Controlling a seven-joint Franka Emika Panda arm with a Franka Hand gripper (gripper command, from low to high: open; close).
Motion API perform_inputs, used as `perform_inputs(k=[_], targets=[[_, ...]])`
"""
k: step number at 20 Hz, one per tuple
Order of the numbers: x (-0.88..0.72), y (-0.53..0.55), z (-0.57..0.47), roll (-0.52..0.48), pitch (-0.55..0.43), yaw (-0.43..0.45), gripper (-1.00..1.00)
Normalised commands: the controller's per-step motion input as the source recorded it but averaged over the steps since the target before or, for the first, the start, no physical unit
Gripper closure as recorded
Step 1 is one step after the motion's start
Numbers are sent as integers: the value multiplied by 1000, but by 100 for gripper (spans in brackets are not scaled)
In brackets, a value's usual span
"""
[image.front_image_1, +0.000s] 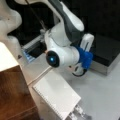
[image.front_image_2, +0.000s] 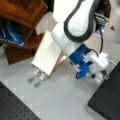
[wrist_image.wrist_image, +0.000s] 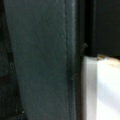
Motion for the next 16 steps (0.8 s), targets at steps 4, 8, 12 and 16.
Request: perform_inputs(k=[4,8,12,16], targets=[[104,2,-72,236,-79,-6,100],[146,69,-5,206,-89,-13,100],[166,157,137,125,-87,-31,100],[137,240,281,29,-100,-34,100]])
